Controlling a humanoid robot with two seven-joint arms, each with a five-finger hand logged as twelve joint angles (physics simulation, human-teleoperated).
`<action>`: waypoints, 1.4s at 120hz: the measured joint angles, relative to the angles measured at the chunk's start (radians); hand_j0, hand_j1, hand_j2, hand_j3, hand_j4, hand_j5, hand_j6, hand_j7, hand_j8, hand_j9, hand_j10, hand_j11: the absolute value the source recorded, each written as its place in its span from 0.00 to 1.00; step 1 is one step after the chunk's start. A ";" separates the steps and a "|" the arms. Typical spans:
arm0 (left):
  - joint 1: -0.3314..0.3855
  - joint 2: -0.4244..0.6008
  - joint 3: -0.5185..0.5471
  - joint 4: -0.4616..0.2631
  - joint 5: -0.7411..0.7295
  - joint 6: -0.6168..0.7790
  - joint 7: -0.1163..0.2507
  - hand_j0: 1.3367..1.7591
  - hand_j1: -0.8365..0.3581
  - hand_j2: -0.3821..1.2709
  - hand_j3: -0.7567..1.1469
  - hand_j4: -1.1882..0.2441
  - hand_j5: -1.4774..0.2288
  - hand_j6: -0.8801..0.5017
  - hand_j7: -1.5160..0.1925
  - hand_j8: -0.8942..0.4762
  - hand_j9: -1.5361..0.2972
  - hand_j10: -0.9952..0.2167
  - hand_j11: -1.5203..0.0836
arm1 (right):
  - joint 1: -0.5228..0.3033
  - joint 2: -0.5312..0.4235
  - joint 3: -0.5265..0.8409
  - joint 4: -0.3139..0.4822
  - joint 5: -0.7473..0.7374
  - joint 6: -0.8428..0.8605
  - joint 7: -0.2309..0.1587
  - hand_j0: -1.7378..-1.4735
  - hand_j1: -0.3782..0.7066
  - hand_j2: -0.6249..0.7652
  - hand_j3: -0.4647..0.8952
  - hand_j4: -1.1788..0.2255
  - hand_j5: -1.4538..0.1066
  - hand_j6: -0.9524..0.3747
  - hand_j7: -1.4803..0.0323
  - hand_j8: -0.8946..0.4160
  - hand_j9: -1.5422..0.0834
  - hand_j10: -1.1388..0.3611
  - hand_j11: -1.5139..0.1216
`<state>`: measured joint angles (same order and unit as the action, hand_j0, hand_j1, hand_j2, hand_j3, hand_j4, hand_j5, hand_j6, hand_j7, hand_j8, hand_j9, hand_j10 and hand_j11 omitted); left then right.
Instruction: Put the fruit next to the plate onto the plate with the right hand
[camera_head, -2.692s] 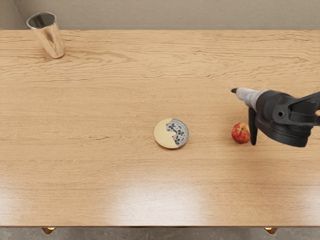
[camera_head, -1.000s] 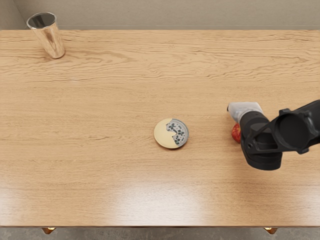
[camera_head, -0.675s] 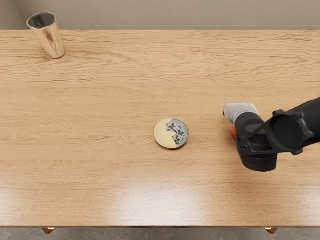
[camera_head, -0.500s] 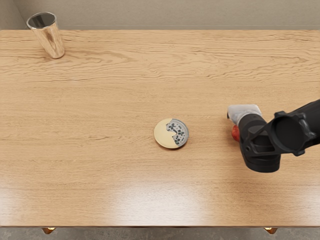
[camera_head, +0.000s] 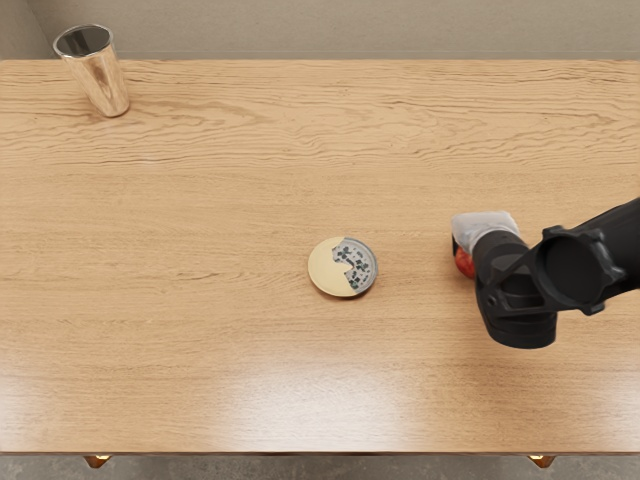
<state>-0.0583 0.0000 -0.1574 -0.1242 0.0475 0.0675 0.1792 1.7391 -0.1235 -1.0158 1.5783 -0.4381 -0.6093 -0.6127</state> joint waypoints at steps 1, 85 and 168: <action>0.000 0.000 0.000 0.000 0.000 0.000 0.000 0.76 0.99 0.23 0.40 0.83 0.87 0.64 0.89 0.65 0.84 0.82 0.95 | 0.000 0.000 0.000 0.000 0.000 0.000 0.000 0.32 0.60 0.49 0.34 0.46 0.41 0.44 0.45 0.35 0.45 0.36 0.43; 0.000 0.000 0.000 0.000 0.000 0.000 0.000 0.76 0.99 0.23 0.40 0.83 0.87 0.64 0.89 0.65 0.84 0.82 0.95 | 0.144 0.022 0.023 0.039 0.058 0.003 0.001 0.32 0.62 0.70 0.34 0.45 0.25 0.48 0.31 0.39 0.31 0.27 0.30; 0.000 0.000 0.000 0.000 0.000 0.000 0.000 0.76 0.99 0.23 0.40 0.83 0.87 0.64 0.89 0.65 0.84 0.82 0.95 | 0.334 0.123 0.164 0.032 0.226 0.004 0.002 0.32 0.64 0.70 0.34 0.47 0.23 0.49 0.31 0.41 0.30 0.27 0.28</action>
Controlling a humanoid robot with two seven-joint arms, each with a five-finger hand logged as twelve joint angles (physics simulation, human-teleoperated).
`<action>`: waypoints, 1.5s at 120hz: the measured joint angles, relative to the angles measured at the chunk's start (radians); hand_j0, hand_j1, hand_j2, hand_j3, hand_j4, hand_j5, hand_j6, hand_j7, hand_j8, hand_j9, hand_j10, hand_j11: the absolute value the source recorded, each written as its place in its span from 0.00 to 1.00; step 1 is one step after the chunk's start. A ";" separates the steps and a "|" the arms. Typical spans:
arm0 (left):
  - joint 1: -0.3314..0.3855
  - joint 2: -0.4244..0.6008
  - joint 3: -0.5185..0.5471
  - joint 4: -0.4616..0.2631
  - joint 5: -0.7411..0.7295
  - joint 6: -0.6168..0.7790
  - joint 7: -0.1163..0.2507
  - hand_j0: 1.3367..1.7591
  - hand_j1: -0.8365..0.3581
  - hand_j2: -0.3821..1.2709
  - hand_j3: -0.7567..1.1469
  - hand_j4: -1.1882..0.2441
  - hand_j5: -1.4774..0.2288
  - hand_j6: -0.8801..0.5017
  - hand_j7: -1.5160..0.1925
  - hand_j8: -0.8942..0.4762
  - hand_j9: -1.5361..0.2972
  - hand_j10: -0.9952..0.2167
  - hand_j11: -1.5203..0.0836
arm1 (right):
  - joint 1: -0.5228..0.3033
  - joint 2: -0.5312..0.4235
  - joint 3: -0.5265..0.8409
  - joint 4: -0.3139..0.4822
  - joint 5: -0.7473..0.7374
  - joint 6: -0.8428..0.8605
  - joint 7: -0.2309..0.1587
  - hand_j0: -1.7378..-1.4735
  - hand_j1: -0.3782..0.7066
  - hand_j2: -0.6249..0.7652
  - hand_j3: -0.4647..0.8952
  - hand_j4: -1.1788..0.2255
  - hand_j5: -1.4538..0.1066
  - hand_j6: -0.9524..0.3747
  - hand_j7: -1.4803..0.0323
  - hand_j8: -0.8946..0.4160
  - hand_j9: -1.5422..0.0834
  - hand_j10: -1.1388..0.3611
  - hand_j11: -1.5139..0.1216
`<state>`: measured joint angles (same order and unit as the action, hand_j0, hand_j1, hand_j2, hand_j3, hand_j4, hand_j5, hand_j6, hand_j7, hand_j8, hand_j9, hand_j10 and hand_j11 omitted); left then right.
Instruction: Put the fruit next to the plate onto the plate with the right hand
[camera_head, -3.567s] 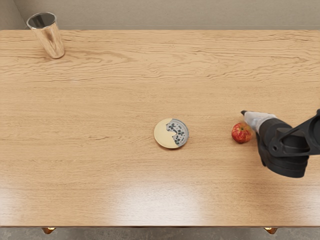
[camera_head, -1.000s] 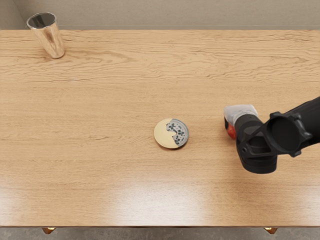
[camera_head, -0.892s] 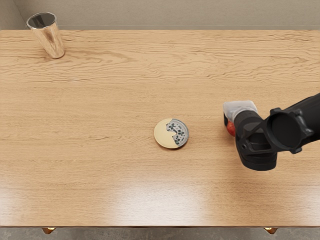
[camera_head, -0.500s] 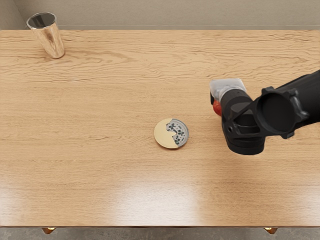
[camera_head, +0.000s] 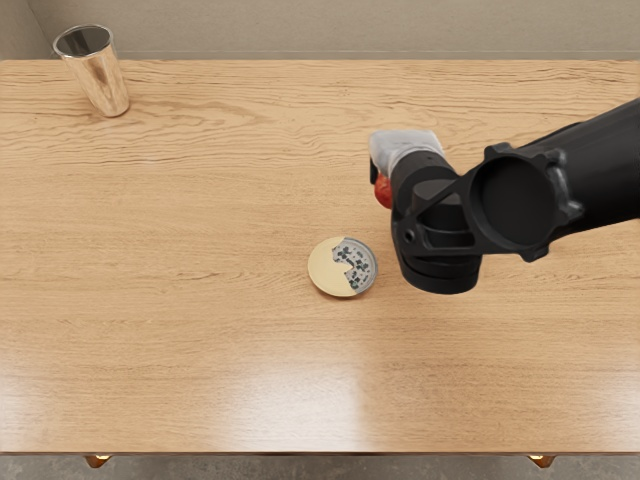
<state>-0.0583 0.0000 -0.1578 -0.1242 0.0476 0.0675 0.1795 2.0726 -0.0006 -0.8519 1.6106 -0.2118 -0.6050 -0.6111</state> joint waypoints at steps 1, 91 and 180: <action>0.000 0.000 0.000 0.000 0.000 0.000 0.000 0.76 0.99 0.23 0.40 0.83 0.87 0.64 0.89 0.65 0.84 0.82 0.95 | -0.002 0.000 0.002 -0.001 0.000 0.000 0.000 0.32 0.64 0.69 0.34 0.47 0.23 0.49 0.31 0.41 0.30 0.27 0.28; 0.002 0.000 0.000 0.000 0.000 0.000 0.000 0.76 0.99 0.23 0.40 0.83 0.87 0.64 0.89 0.65 0.84 0.82 0.95 | -0.249 0.001 0.217 -0.088 -0.121 0.002 0.000 0.34 0.50 0.54 0.34 0.43 0.20 0.46 0.27 0.39 0.25 0.24 0.23; 0.002 0.000 0.000 0.000 0.000 0.000 0.000 0.76 0.99 0.23 0.40 0.83 0.87 0.64 0.89 0.65 0.84 0.82 0.95 | -0.882 -0.195 1.322 -0.287 0.327 0.685 0.000 0.30 0.05 0.45 0.34 0.82 0.90 0.70 0.95 0.67 0.92 0.73 0.89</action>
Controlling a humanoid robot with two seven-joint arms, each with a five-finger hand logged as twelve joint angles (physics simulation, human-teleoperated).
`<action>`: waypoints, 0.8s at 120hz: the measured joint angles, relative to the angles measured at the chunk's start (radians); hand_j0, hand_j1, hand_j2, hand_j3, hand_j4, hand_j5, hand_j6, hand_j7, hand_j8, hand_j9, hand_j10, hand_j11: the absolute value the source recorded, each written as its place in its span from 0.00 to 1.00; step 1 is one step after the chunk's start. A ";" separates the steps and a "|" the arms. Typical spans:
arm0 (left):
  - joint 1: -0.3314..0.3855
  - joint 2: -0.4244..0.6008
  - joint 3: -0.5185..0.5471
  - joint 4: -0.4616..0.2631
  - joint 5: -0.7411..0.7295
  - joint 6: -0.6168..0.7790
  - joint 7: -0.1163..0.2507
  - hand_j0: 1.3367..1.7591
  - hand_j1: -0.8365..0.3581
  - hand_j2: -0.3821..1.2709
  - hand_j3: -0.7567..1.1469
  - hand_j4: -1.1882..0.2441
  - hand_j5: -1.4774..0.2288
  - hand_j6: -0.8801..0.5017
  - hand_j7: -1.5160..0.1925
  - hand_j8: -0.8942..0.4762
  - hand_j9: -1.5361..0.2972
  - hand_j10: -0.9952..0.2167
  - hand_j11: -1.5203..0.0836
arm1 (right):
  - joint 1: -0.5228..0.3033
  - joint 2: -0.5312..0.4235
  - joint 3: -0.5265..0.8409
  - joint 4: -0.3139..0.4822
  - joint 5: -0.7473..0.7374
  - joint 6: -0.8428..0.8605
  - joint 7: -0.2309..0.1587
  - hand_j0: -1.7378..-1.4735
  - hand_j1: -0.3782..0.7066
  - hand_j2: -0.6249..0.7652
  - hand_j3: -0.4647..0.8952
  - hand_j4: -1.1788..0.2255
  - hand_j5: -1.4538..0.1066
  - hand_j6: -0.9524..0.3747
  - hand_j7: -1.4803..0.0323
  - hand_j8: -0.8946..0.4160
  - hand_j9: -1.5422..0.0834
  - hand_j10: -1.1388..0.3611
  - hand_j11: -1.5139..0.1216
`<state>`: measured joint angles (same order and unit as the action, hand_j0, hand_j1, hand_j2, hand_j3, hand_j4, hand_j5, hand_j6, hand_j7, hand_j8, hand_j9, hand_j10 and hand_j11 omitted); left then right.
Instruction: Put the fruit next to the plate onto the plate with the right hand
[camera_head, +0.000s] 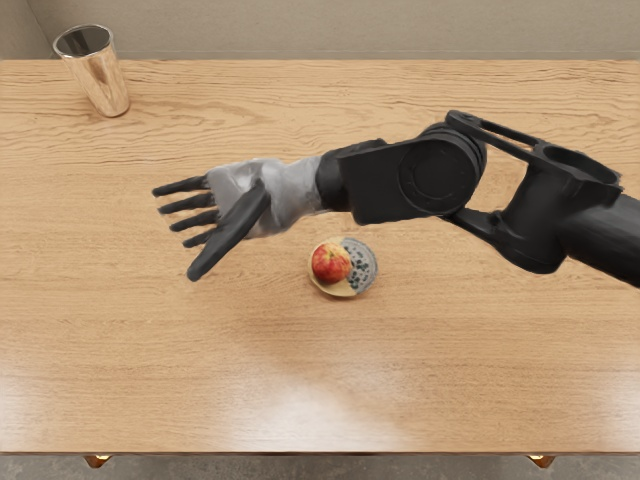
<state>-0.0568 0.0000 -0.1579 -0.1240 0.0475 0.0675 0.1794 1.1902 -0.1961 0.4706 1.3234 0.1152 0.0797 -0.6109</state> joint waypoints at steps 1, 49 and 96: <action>0.000 0.000 0.000 0.000 0.000 0.000 0.000 0.76 0.99 0.23 0.40 0.83 0.87 0.64 0.89 0.65 0.84 0.82 0.95 | -0.008 -0.013 0.009 -0.006 0.026 0.026 0.000 0.30 0.05 0.45 0.34 0.82 0.90 0.70 0.95 0.67 0.92 0.74 0.89; 0.012 0.000 0.000 0.000 0.000 0.000 0.000 0.76 0.99 0.23 0.40 0.83 0.87 0.64 0.89 0.65 0.84 0.82 0.95 | -0.245 -0.533 0.039 -0.061 0.442 0.519 0.000 0.30 0.03 0.45 0.34 0.84 0.93 0.72 0.97 0.68 0.94 0.76 0.92; 0.008 0.000 0.000 0.001 0.000 0.000 0.000 0.76 0.99 0.23 0.40 0.83 0.87 0.64 0.89 0.65 0.84 0.82 0.95 | -0.336 -0.844 0.017 -0.061 0.507 0.532 0.000 0.30 0.03 0.45 0.34 0.84 0.93 0.72 0.98 0.69 0.95 0.76 0.93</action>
<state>-0.0490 0.0000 -0.1583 -0.1233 0.0477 0.0675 0.1792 0.8546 -1.0397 0.4876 1.2624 0.6223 0.6113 -0.6109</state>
